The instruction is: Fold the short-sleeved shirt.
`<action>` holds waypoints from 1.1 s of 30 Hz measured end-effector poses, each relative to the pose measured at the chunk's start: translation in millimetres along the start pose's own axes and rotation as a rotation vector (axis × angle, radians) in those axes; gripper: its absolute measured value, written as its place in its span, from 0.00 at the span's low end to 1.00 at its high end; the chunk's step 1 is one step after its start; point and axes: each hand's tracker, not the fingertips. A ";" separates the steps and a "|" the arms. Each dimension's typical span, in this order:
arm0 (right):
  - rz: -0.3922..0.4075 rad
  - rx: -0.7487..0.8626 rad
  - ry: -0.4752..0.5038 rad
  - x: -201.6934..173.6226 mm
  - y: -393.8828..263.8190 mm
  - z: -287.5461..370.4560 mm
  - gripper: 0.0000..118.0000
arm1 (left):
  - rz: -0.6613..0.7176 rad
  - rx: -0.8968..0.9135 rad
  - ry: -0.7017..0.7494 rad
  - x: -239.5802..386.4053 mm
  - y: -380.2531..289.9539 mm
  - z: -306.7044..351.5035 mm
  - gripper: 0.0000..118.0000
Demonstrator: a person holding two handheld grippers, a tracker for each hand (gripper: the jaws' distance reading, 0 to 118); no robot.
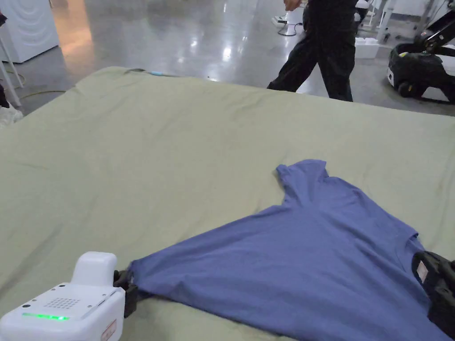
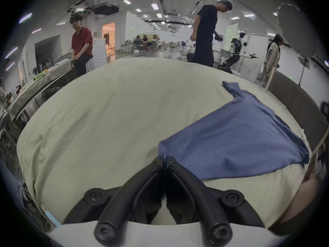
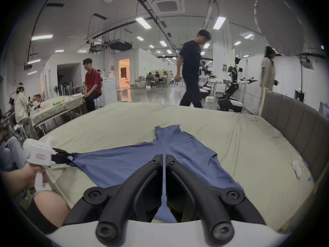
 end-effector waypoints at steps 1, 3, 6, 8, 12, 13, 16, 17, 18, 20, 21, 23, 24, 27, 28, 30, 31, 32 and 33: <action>0.033 -0.009 -0.003 3.5 6.1 -19.7 0.05 | -0.023 0.021 -0.012 0.0 0.4 6.0 0.01; 0.084 -0.066 0.011 11.3 18.3 -65.4 0.05 | -0.054 0.028 -0.010 0.3 2.0 15.6 0.01; 0.121 -0.123 0.019 31.2 31.2 -145.9 0.05 | -0.050 0.043 -0.029 -0.4 2.0 24.2 0.01; 0.077 -0.212 -0.022 48.1 38.7 -205.4 0.27 | -0.024 0.053 -0.060 -4.0 5.7 27.8 0.01; -0.106 -0.398 -0.024 90.7 39.6 -304.2 0.92 | 0.006 0.063 -0.091 -3.2 13.6 34.7 0.01; -0.135 -0.420 -0.034 100.6 38.6 -322.6 0.91 | 0.004 0.056 -0.096 -2.7 14.9 35.1 0.01; -0.163 -0.476 -0.051 118.5 36.8 -371.1 0.91 | -0.014 0.042 -0.105 0.6 15.6 33.4 0.01; -0.139 -0.490 -0.082 121.9 34.4 -381.6 0.91 | -0.024 0.030 -0.105 2.8 15.8 31.9 0.01; -0.108 -0.511 -0.100 124.1 34.2 -392.1 0.91 | -0.036 0.022 -0.103 3.8 15.7 31.2 0.01; -0.076 -0.551 -0.141 127.2 28.8 -408.1 0.88 | -0.049 0.013 -0.094 0.8 9.2 27.4 0.01; -0.065 -0.592 -0.148 125.8 24.0 -411.1 0.83 | -0.050 0.009 -0.095 0.5 8.2 26.5 0.01; -0.064 -0.696 -0.126 123.1 10.2 -414.7 0.57 | -0.043 -0.001 -0.093 0.8 6.4 23.3 0.01; -0.077 -0.702 -0.081 121.1 4.7 -411.1 0.47 | -0.042 -0.006 -0.094 -0.7 5.8 20.2 0.01; -0.009 -0.605 -0.035 112.4 7.4 -388.2 0.12 | -0.039 -0.012 -0.088 0.6 4.6 20.6 0.01; 0.012 -0.595 -0.051 111.5 9.5 -380.9 0.10 | -0.034 -0.010 -0.090 1.6 5.3 20.9 0.01; 0.060 -0.535 -0.064 106.1 14.5 -357.8 0.10 | -0.026 0.002 -0.094 3.2 9.0 28.2 0.01; 0.088 -0.494 -0.072 104.3 19.5 -345.9 0.10 | -0.023 0.012 -0.097 3.7 11.6 32.7 0.01; 0.116 -0.443 -0.090 103.3 28.8 -328.7 0.10 | -0.014 0.027 -0.101 1.4 11.7 37.2 0.01; 0.128 -0.405 -0.083 102.0 36.8 -315.4 0.10 | -0.002 0.043 -0.109 0.8 14.6 42.3 0.01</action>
